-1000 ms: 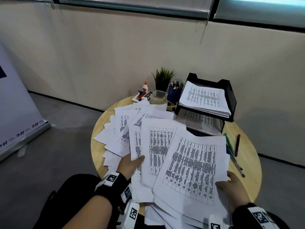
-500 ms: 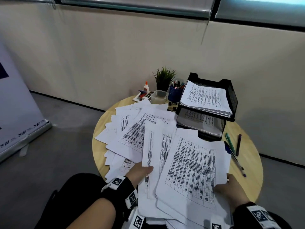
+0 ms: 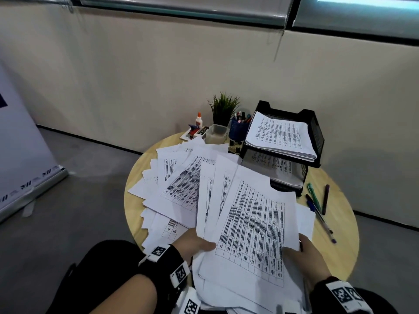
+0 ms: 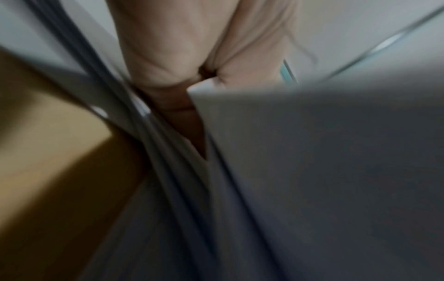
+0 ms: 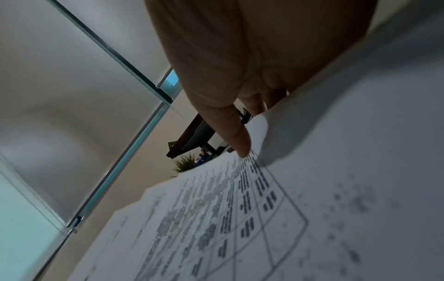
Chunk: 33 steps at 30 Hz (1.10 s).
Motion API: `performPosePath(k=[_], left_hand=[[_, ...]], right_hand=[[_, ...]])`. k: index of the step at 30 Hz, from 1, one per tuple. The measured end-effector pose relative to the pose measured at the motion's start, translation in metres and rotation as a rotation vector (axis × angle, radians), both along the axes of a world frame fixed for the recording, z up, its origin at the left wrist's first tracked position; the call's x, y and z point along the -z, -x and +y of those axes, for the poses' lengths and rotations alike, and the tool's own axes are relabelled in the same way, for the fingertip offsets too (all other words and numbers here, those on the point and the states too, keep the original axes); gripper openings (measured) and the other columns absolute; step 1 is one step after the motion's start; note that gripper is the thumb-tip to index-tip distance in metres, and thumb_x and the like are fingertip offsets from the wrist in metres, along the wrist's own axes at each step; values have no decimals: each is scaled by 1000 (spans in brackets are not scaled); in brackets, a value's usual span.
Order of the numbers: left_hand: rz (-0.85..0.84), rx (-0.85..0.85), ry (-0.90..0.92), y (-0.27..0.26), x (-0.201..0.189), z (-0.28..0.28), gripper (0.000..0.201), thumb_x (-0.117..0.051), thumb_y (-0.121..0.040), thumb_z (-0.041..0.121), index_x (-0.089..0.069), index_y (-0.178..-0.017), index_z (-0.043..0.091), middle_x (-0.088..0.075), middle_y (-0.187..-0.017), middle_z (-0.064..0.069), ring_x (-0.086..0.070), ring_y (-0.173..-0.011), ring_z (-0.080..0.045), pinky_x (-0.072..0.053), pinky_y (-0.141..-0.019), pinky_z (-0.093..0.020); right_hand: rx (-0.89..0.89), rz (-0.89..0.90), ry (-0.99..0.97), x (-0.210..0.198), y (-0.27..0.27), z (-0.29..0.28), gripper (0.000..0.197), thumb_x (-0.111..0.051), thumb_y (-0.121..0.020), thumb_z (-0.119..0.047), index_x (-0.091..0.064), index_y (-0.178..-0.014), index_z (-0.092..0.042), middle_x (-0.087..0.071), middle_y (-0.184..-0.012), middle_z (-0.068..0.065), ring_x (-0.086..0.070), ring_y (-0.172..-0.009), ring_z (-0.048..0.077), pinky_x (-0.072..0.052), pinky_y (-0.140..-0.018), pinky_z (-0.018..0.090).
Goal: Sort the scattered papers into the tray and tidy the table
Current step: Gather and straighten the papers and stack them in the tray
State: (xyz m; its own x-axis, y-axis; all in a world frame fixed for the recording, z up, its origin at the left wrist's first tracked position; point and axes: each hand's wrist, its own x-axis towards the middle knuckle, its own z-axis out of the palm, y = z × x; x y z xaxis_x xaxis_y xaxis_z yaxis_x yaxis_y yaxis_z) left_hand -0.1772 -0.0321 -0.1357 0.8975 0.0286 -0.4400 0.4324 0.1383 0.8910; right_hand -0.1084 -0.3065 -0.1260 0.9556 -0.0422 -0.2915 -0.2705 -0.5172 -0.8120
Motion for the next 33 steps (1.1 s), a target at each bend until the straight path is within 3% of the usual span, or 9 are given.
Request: performPosePath(k=[3, 7, 12, 14, 20, 23, 27, 31, 33], left_hand=[[-1, -3, 65, -1, -3, 6, 59, -72, -58, 1, -62, -116, -2, -67, -115, -18, -62, -111, -31, -43, -102, -49], [41, 68, -39, -4, -12, 9, 46, -78, -58, 12, -70, -103, 7, -71, -109, -10, -64, -104, -24, -49, -94, -35], [50, 115, -151, 1, -6, -5, 40, -74, -78, 12, -63, -116, 5, -69, -105, -1, -65, -91, -6, -49, -73, -10], [56, 131, -188, 2, -7, -5, 31, -68, -82, 5, -63, -113, 5, -67, -96, 1, -61, -80, -2, -45, -62, -3], [44, 67, -173, -4, -15, 3, 43, -72, -57, 1, -68, -100, -4, -70, -102, -17, -65, -94, -27, -51, -92, -36], [-25, -12, -127, -7, -31, 2, 35, -67, -50, -3, -66, -85, -3, -65, -87, -17, -61, -79, -24, -50, -81, -30], [-175, -135, -80, -13, -62, 0, 28, -70, -73, -9, -66, -100, -3, -70, -89, -12, -66, -83, -22, -53, -76, -25], [-333, -195, -65, -23, -99, 1, 36, -73, -72, -5, -64, -107, 0, -72, -94, -7, -69, -85, -20, -56, -79, -28], [-407, -192, -116, -31, -117, 5, 45, -80, -67, 4, -64, -109, -2, -73, -93, -8, -70, -83, -19, -57, -80, -31]], right_hand=[[26, -2, -114, -2, -1, -2, 43, -62, -85, -26, -49, -126, -26, -63, -122, -2, -60, -108, 25, -45, -100, 47], [11, 64, -245, -6, -1, -3, 50, -59, -92, -14, -40, -137, -21, -55, -132, 7, -54, -120, 31, -38, -107, 49], [-119, 138, -362, -6, 6, 6, 50, -49, -85, 17, -50, -129, -7, -69, -108, 16, -69, -90, 29, -57, -75, 33], [-116, 166, -474, -3, 7, 8, 52, -58, -79, 14, -50, -128, 0, -67, -112, 21, -67, -93, 34, -57, -77, 32], [-156, 274, -638, -22, 10, 10, 45, -74, -64, 6, -64, -108, 4, -70, -101, 25, -69, -87, 41, -51, -89, 54], [-176, 252, -717, -35, 10, 14, 48, -78, -62, 3, -65, -108, 5, -72, -101, 22, -71, -86, 34, -57, -80, 44], [-129, 39, -767, -53, 3, 21, 77, -92, -39, -12, -61, -107, 7, -71, -95, 20, -71, -79, 26, -59, -67, 28], [-139, -202, -695, -93, 1, 30, 17, -69, -77, 3, -64, -92, -2, -73, -72, 3, -67, -68, 21, -54, -56, 21], [-174, -333, -657, -113, -1, 32, 17, -67, -80, 4, -66, -88, -12, -74, -71, -5, -69, -67, 14, -54, -57, 18]])
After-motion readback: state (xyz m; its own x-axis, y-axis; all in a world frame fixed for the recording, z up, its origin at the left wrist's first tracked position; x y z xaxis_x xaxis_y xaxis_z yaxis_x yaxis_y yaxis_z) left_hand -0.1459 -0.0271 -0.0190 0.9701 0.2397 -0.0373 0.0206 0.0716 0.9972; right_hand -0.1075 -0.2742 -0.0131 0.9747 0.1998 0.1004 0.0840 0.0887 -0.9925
